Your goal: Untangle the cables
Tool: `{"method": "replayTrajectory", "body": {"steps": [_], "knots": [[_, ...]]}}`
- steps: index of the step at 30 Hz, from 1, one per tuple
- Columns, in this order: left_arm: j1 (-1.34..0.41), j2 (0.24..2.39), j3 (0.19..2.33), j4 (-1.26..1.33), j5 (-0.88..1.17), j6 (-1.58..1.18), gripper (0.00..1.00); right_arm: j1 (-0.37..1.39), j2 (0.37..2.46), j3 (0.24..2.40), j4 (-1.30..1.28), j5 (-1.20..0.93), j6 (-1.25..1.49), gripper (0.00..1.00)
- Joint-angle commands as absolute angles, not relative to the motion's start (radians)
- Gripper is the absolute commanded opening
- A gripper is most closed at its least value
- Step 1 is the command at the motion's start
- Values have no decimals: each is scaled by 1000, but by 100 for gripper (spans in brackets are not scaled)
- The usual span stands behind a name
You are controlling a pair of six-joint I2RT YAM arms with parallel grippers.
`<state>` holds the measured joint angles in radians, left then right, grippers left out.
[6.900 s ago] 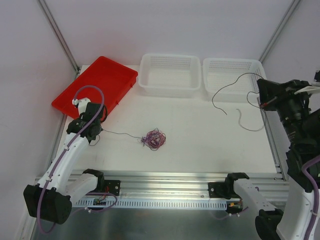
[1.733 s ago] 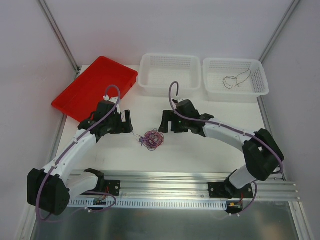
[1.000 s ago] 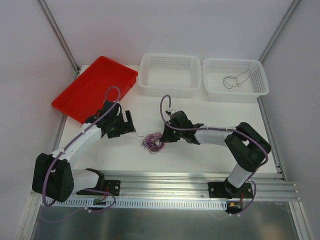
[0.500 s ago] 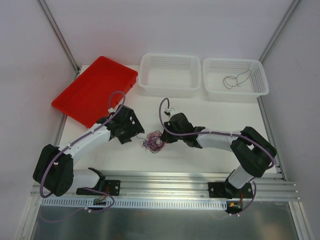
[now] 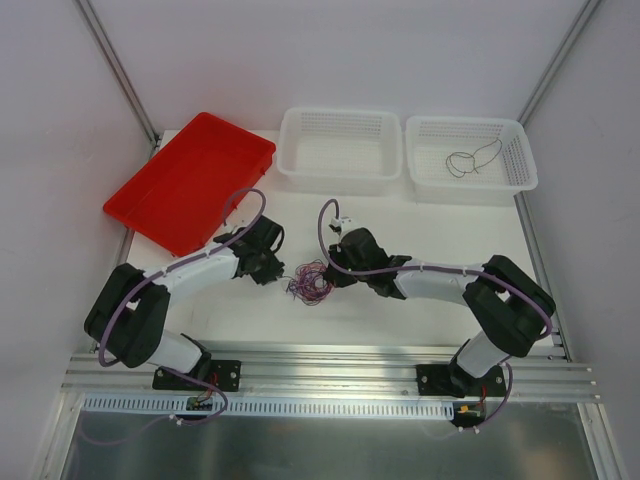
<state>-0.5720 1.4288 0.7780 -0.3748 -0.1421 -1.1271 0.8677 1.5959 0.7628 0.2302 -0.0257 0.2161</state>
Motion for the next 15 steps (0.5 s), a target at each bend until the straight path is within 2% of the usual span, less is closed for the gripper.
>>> {"method": "replayTrajectory", "body": {"steps": [1, 3, 9, 15], "knots": [[-591, 1451, 808, -361, -186, -1150, 13, 873, 1555, 762, 262, 24, 198, 1], [-591, 1444, 805, -362, -195, -1141, 0, 874, 1552, 762, 244, 56, 199, 1], [-589, 1269, 788, -376, -285, -1059, 0, 865, 1533, 773, 135, 208, 204, 1], [-587, 1062, 902, -494, -380, -887, 0, 752, 1520, 727, 127, 187, 294, 1]]}}
